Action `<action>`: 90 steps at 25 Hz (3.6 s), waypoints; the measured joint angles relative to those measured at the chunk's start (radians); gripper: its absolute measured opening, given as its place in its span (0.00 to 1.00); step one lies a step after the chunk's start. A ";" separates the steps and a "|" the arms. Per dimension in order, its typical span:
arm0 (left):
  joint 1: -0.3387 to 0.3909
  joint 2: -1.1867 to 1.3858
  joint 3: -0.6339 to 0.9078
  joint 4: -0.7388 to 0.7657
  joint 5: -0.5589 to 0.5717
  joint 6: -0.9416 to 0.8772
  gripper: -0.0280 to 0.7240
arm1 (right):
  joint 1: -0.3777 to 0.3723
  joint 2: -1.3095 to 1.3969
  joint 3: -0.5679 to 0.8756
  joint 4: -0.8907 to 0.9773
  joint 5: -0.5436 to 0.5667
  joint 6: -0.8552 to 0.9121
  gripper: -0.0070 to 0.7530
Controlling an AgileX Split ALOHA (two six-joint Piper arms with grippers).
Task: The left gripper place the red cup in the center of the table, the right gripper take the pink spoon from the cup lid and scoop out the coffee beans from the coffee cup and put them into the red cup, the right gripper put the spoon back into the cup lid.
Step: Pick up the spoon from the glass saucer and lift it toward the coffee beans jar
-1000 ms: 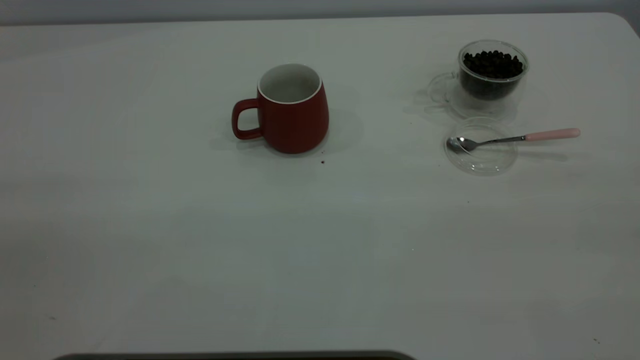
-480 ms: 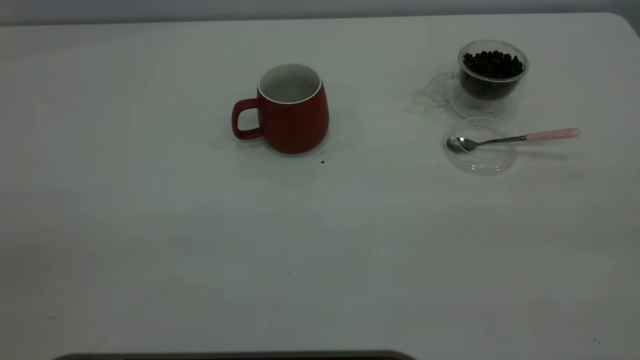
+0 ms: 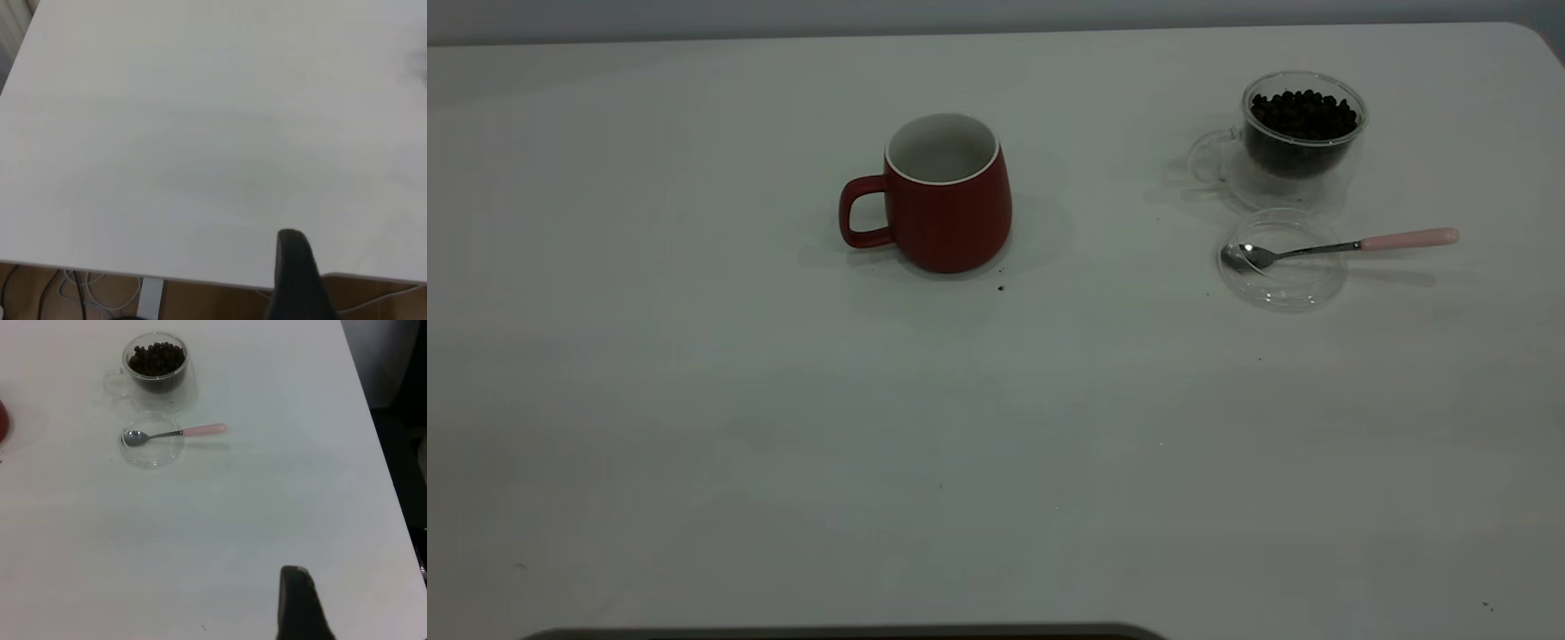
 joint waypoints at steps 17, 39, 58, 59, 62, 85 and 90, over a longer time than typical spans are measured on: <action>0.000 0.000 0.000 0.000 0.000 0.000 0.75 | 0.000 0.286 -0.003 0.279 -0.320 -0.048 0.72; 0.000 0.000 0.000 0.000 -0.001 0.001 0.75 | -0.053 1.696 -0.505 0.540 -0.519 -0.553 0.78; 0.000 0.000 0.000 0.000 -0.001 0.001 0.75 | -0.387 2.350 -0.911 0.884 -0.267 -0.941 0.78; 0.000 0.000 0.000 0.000 -0.001 0.001 0.75 | -0.389 2.368 -0.920 0.889 -0.242 -0.948 0.78; 0.000 0.000 0.000 0.000 -0.001 0.000 0.75 | -0.396 2.406 -0.943 0.934 -0.202 -0.995 0.78; 0.000 0.000 0.000 0.000 -0.001 0.000 0.75 | -0.412 2.542 -0.969 1.132 -0.103 -1.142 0.77; 0.000 0.000 0.000 0.000 -0.001 0.000 0.75 | -0.410 2.562 -0.969 1.134 -0.087 -1.144 0.77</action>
